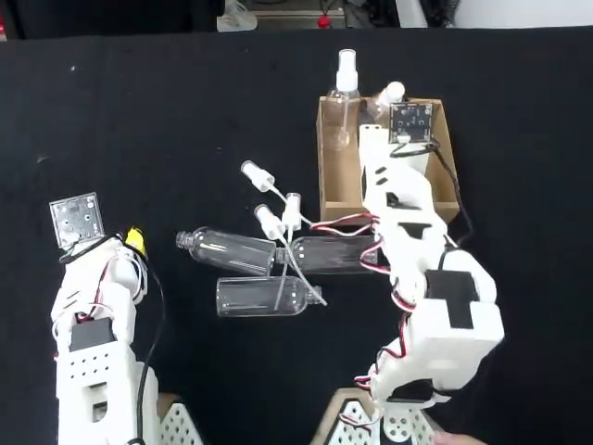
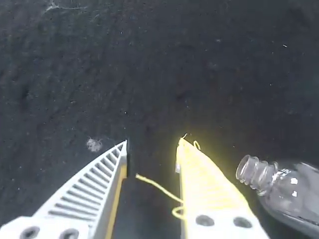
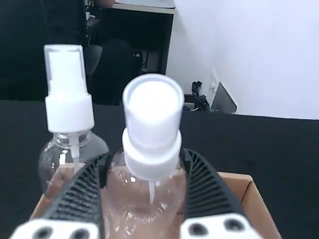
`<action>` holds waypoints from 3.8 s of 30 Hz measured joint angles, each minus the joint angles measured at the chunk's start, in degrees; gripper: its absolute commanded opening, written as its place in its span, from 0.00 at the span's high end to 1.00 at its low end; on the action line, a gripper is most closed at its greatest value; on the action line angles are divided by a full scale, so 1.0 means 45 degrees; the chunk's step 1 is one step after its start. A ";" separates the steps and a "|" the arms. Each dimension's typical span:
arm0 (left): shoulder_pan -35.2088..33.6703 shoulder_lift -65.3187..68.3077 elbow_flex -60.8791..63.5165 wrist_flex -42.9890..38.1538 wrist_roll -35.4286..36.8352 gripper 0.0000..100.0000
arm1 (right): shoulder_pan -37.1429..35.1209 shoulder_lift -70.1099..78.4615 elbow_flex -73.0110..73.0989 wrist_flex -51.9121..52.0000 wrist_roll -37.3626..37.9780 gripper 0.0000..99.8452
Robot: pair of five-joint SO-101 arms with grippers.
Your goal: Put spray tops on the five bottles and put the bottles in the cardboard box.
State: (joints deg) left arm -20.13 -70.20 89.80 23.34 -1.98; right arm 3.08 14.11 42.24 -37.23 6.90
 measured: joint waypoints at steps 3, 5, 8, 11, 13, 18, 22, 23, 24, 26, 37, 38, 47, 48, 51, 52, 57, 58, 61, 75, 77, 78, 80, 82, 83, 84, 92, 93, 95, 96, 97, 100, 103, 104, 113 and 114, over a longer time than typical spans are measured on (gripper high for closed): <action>0.0000 0.0000 0.0000 0.0000 0.0000 0.84 | 0.0000 0.0293 -0.0215 0.0000 0.0000 0.99; 0.0000 0.0000 0.0000 0.0000 0.0000 0.84 | 0.0000 0.0430 -0.0215 0.0000 0.0000 0.99; 0.0000 0.0000 0.0000 0.0000 0.0000 0.84 | 0.0000 0.0508 -0.0234 0.0000 0.0000 0.99; 0.0000 0.0000 0.0000 0.0000 0.0000 0.84 | 0.0000 0.0703 -0.0274 0.0000 -0.0020 0.99; 0.0000 0.0000 0.0000 0.0000 0.0000 0.84 | 0.0000 0.0840 -0.0430 0.0000 -0.0020 0.99; 0.0000 0.0000 0.0000 0.0000 0.0000 0.84 | 0.0000 0.1211 -0.0840 -0.0039 -0.0020 0.99; 0.0000 0.0000 0.0000 0.0000 0.0000 0.84 | 0.0000 0.1328 -0.0996 -0.0039 -0.0020 0.99; 0.0000 0.0000 0.0000 0.0000 0.0000 0.84 | 0.0000 0.1328 -0.0996 -0.0039 -0.0020 0.99; 0.0000 0.0000 0.0000 0.0000 0.0000 0.84 | 0.0000 0.1328 -0.0996 -0.0039 -0.0020 0.99; 0.0000 0.0000 0.0000 0.0000 0.0000 0.84 | 0.0000 0.1328 -0.0996 -0.0039 -0.0020 0.99; 0.0000 0.0000 0.0000 0.0000 0.0000 0.84 | 0.0215 0.1328 -0.0996 -0.0039 -0.0020 0.99; 0.0000 0.0000 0.0000 0.0000 0.0000 0.84 | 0.0254 0.1328 -0.0996 -0.0039 -0.0020 0.99; 0.0000 0.0000 0.0000 0.0000 0.0000 0.84 | 0.0293 0.1328 -0.0996 -0.0039 -0.0020 0.99; 0.0000 0.0000 0.0000 0.0000 0.0000 0.84 | 0.0293 0.1328 -0.1016 -0.0039 -0.0020 0.99; 0.0000 0.0000 0.0000 0.0000 0.0000 0.84 | 0.0293 0.1328 -0.1114 -0.0039 -0.0020 0.99; 0.0000 0.0000 0.0000 0.0000 0.0000 0.84 | 0.0293 0.1328 -0.1114 -0.0039 -0.0020 0.99; 0.0000 0.0000 0.0000 0.0000 0.0000 0.84 | 0.0293 0.1328 -0.1114 -0.0039 -0.0020 0.99; 0.0000 0.0000 0.0000 0.0000 0.0000 0.84 | 0.0293 0.1328 -0.1114 -0.0039 -0.0020 0.99; 0.0000 0.0000 0.0000 0.0000 0.0000 0.84 | 0.0293 0.1328 -0.1114 -0.0039 -0.0020 0.99; 0.0000 0.0000 0.0000 0.0000 0.0000 0.84 | 0.0293 0.1328 -0.1621 0.0899 -0.0020 0.98; 0.0000 0.0000 0.0000 0.0000 0.0000 0.84 | 0.0293 0.1328 -0.1621 0.0899 -0.0020 0.98; 0.0000 0.0000 0.0000 0.0000 0.0000 0.84 | 0.0293 0.1328 -0.1621 0.0899 -0.0020 0.98; 0.0000 0.0000 0.0000 0.0000 0.0000 0.84 | 0.0293 0.1328 -0.1621 0.0899 -0.0020 0.98; 0.0000 0.0000 0.0000 0.0000 0.0000 0.84 | 0.0293 0.1328 -0.1621 0.0899 -0.0020 0.98; 0.0000 0.0000 0.0000 0.0000 0.0000 0.84 | 0.0293 0.1328 -0.1621 0.0899 -0.0020 0.98; 0.0000 0.0000 0.0000 0.0000 0.0000 0.84 | 0.0293 0.1328 -0.1621 0.0899 -0.0020 0.98; 0.0000 0.0000 0.0000 0.0000 0.0000 0.84 | 0.0293 0.1328 -0.1621 0.0899 -0.0020 0.98; 0.0000 0.0000 0.0000 0.0000 0.0000 0.84 | 0.0293 0.1328 -0.1719 0.0938 -0.0020 0.98; 0.0000 0.0000 0.0000 0.0000 0.0000 0.84 | 0.0293 0.1348 -0.1817 0.1133 -0.0020 0.98; 0.0000 0.0000 0.0000 0.0000 0.0000 0.84 | 0.0293 0.1348 -0.1856 0.1348 -0.0020 0.98; 0.0000 0.0000 0.0000 0.0000 0.0000 0.84 | 0.0293 0.1348 -0.1973 0.1621 -0.0020 0.98; 0.0000 0.0000 0.0000 0.0000 0.0000 0.84 | 0.0293 0.1348 -0.2462 0.2481 -0.0039 0.98; 0.0000 0.0000 0.0000 0.0000 0.0000 0.84 | 0.0293 0.1348 -0.2735 0.2911 -0.0039 0.98; 0.0000 0.0000 0.0000 0.0000 0.0000 0.84 | 0.0293 0.1348 -0.2735 0.2969 -0.0039 0.98; 0.0000 0.0000 0.0000 0.0000 0.0000 0.84 | 0.0293 0.1328 -0.2735 0.3048 -0.0039 0.98; 0.0000 0.0000 0.0000 0.0000 0.0000 0.84 | 0.0293 0.1328 -0.2735 0.3048 -0.0039 0.98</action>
State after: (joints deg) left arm -20.13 -70.20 89.80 23.34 -1.98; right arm 4.40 20.09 29.93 -23.52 6.73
